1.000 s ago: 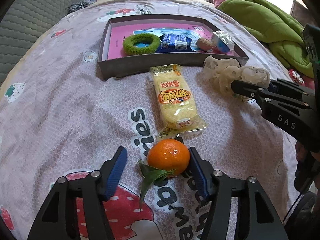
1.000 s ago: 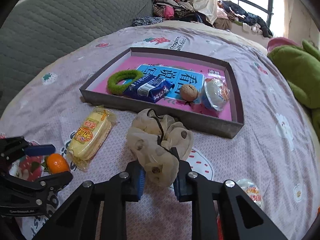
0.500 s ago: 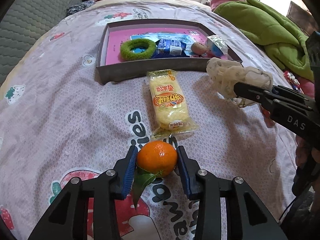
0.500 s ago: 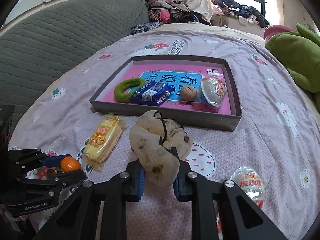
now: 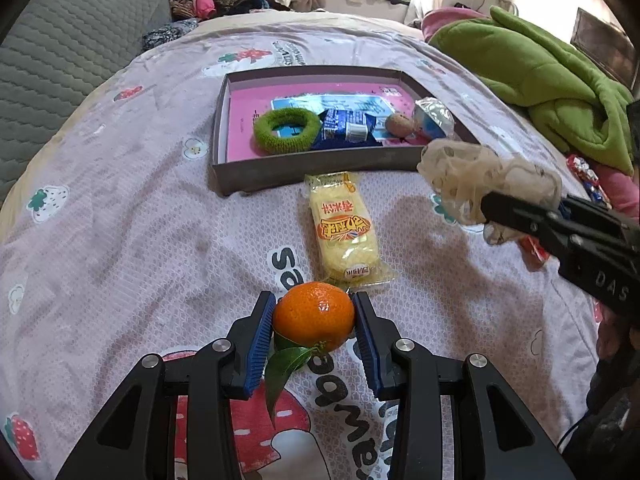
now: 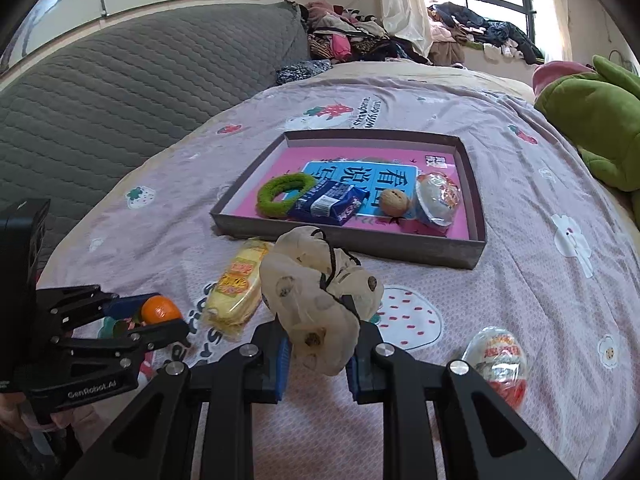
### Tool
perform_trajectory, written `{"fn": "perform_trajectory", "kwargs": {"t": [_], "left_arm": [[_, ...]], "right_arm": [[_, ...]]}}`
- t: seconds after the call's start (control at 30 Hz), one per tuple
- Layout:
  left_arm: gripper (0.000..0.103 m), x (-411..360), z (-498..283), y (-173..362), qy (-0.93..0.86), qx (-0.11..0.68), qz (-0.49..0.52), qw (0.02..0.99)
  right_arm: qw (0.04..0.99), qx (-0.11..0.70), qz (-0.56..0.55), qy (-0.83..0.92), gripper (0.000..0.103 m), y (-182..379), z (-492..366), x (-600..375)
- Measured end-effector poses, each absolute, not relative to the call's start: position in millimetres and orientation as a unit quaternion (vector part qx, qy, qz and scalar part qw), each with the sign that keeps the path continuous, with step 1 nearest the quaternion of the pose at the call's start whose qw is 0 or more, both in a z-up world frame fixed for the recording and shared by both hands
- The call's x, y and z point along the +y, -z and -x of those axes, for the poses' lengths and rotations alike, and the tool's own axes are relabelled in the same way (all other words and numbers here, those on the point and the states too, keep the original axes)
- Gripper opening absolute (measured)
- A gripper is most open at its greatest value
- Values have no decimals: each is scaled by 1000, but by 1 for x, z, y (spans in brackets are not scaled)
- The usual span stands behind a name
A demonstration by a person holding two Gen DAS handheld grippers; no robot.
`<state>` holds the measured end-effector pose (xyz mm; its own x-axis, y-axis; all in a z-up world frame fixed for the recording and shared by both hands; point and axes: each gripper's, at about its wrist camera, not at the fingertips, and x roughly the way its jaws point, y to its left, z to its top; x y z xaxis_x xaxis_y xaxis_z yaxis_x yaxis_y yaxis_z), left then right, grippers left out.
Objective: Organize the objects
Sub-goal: 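Close the left gripper on the orange while the right gripper closes on the scrunchie, then carry the orange over the green ring while the right tool carries the scrunchie to the tray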
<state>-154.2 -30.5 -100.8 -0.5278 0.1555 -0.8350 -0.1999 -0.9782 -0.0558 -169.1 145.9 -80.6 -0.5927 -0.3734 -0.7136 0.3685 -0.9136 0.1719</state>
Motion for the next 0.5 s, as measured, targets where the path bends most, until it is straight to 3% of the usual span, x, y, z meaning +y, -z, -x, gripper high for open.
{"fn": "perform_trajectory", "kwargs": {"t": [0.5], "left_arm": [[41,-33,146,85,-886,28,451,100]], "right_arm": [[228,-3,-395,890,23,75,144,130]]}}
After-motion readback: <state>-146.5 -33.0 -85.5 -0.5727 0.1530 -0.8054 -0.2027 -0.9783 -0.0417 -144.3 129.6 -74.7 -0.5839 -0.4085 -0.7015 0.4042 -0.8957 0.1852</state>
